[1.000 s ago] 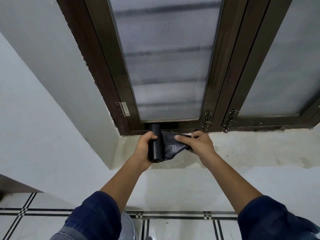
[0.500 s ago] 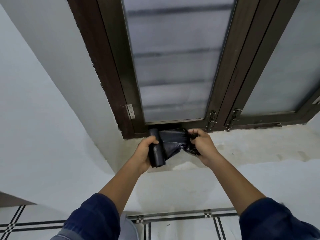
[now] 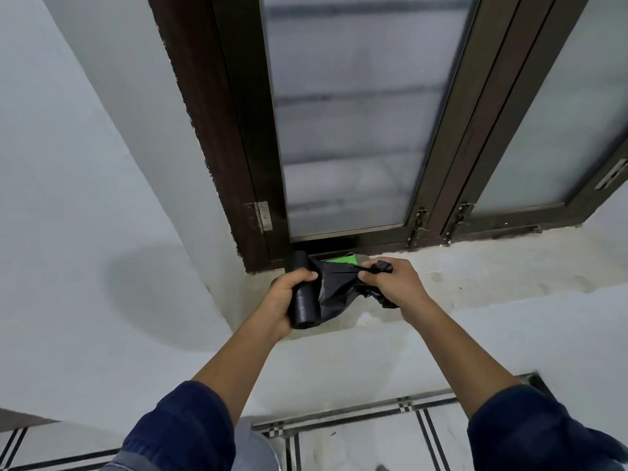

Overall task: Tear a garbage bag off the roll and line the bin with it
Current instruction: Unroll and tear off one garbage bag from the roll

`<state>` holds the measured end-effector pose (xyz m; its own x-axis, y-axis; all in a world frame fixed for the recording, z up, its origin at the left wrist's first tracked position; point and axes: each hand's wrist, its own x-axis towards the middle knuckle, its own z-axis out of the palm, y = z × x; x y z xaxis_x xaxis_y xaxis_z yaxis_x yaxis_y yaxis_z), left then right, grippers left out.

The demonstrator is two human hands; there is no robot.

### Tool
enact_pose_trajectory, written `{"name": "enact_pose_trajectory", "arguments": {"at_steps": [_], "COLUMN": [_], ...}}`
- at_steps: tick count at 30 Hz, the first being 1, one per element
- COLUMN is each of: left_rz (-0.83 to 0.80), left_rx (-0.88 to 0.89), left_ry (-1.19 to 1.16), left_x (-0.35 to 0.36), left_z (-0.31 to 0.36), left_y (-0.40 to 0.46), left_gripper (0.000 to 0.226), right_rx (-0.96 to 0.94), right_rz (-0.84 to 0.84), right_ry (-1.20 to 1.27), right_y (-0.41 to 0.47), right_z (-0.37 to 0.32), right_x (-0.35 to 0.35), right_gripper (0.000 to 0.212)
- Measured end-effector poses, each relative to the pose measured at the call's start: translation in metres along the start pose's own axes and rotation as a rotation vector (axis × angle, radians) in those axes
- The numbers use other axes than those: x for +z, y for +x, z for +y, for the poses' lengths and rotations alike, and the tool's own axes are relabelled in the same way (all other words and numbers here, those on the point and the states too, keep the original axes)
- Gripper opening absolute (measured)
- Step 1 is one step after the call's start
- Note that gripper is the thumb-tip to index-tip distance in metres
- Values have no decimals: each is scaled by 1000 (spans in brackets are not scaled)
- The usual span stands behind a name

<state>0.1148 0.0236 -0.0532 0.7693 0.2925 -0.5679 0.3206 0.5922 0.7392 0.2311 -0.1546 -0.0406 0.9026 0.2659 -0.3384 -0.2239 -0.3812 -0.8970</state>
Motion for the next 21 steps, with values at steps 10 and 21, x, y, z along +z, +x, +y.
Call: {"name": "enact_pose_trajectory", "arguments": {"at_steps": [10, 21], "left_rz": [-2, -39], "left_rx": [-22, -35], "left_ry": [-2, 93], "left_x": [1, 1], "left_z": [2, 1], "left_y": [-7, -8], "left_gripper": [42, 65], "right_rx": [72, -42], "right_rz": [63, 29], "right_ry": [27, -130], "right_y": [-21, -22], "right_z": [-4, 2], "right_x": [9, 6], "right_gripper": [30, 22]}}
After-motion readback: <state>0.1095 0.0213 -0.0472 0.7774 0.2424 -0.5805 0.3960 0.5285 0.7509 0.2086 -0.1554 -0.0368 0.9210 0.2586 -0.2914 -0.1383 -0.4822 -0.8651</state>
